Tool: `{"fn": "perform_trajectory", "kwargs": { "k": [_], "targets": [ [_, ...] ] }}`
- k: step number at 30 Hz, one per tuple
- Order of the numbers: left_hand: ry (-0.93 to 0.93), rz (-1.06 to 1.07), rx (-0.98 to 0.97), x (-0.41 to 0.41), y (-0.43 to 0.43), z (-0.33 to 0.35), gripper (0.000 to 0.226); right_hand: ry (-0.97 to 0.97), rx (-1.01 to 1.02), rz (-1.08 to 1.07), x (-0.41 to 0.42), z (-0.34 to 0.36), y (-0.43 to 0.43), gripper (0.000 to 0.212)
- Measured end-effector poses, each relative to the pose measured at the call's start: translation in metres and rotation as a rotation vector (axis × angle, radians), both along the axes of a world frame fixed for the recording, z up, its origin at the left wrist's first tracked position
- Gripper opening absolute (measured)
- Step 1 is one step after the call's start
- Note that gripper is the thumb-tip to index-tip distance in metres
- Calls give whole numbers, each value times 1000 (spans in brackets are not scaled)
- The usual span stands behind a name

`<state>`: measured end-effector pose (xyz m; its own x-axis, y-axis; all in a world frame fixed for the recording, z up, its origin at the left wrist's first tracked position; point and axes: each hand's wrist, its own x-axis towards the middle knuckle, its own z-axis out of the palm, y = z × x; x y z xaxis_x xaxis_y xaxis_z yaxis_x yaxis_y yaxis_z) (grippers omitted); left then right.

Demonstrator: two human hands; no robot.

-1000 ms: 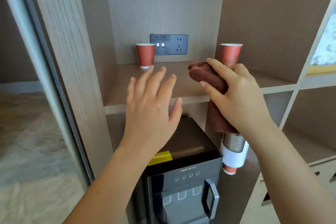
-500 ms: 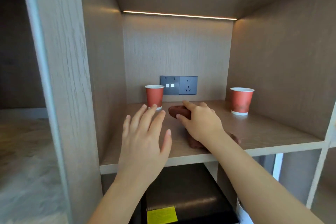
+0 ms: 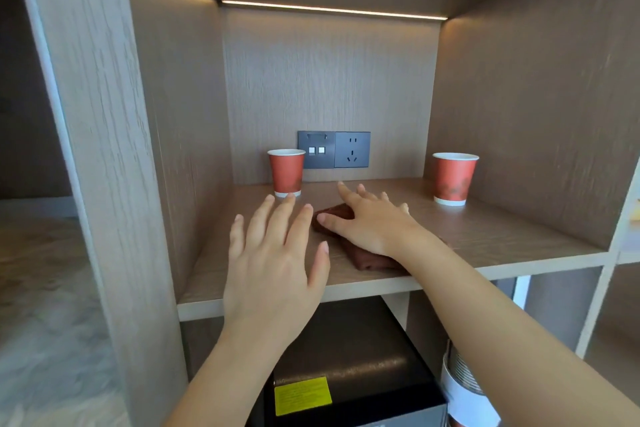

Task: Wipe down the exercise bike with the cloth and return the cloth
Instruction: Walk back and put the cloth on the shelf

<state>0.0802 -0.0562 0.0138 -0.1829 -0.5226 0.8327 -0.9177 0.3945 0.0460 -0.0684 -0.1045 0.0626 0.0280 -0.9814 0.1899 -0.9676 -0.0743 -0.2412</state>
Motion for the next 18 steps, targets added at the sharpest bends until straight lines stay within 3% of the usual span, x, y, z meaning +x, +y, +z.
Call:
{"fn": "perform_trajectory", "kwargs": {
  "k": [3,5,10,18],
  "targets": [
    [-6,-17,-14,0,0,-2,46,-55,-268,83,-7,-7,19,62],
    [-9,-29,-23,-1,0,-4,45,-14,-329,168,-11,-19,33,54],
    [30,-94,6,-16,3,-5,45,14,-366,199,-26,-37,46,38],
    [58,-165,111,-55,2,-2,44,-24,-295,136,-57,-30,46,37]
  ]
}}
